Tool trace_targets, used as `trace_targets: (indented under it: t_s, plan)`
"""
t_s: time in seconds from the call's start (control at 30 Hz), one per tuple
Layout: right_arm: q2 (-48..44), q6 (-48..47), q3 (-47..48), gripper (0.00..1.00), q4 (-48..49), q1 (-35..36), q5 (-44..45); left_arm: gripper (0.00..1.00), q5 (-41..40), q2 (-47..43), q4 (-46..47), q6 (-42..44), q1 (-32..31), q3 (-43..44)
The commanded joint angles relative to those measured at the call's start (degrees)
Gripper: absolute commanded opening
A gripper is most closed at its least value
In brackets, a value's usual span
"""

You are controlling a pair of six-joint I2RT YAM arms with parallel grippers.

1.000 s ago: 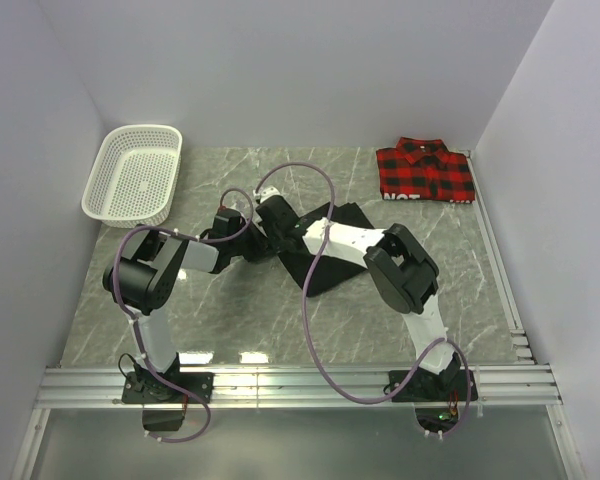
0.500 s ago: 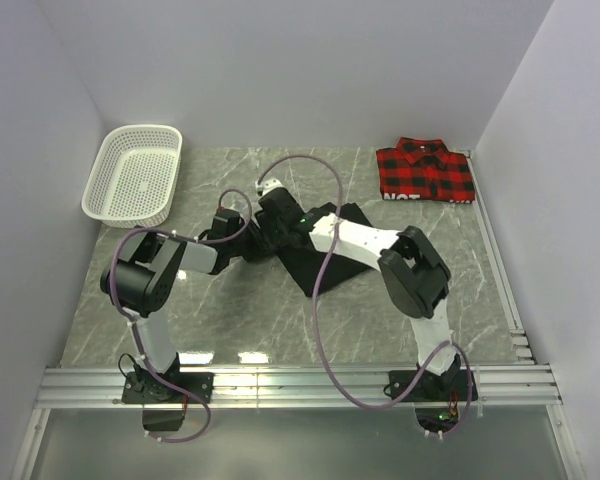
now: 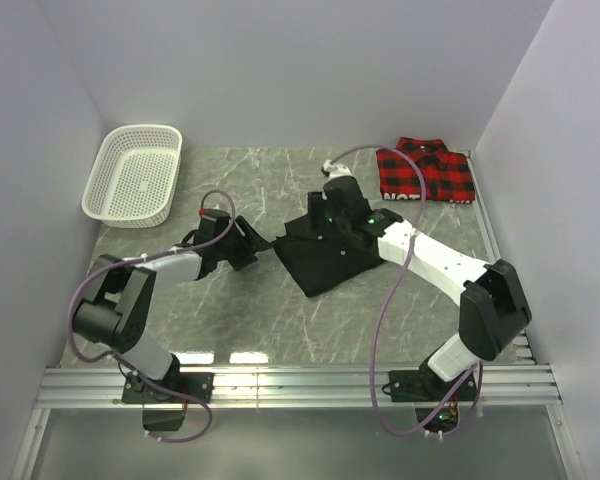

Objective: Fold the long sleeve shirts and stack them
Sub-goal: Fold the shirt

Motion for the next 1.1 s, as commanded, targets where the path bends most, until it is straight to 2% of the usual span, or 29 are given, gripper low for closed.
trace_targets:
  t_s: [0.0,0.13,0.3,0.33,0.4,0.6,0.83,1.07]
  plan:
    - [-3.6,5.9,-5.7,0.57,4.7,-0.7,-11.3,0.64,-3.6,-5.3,-6.3,2.3,-0.1,2.5]
    - [-4.2,11.1,-11.1,0.56,11.0,-1.9,-20.0,0.48,-3.2,-5.6,-8.4,3.4,-2.4,10.6]
    - [-1.4,19.1,-17.2,0.50,21.0,-3.9,-30.4,0.31,-0.3,1.4,-8.8,3.6,-5.4,19.9]
    - [-0.7,20.2,-18.0,0.50,22.5,-4.3,-31.5,0.26,-0.2,2.3,-8.7,3.5,-5.7,20.4]
    - [1.7,22.9,-20.3,0.49,25.8,-5.1,-33.5,0.24,0.7,5.1,-7.0,2.7,-6.4,20.8]
    - [8.3,26.1,-23.9,0.48,26.8,-6.0,-39.5,0.09,1.4,11.4,-1.8,0.4,-7.0,17.2]
    - [9.8,24.6,-27.0,0.47,22.4,-6.8,-41.1,0.01,-2.1,16.3,-0.7,-0.5,-6.5,13.7]
    - [9.7,24.4,-29.9,0.47,22.3,-8.5,-42.8,0.00,-3.7,17.6,-1.0,-0.7,-4.1,11.8]
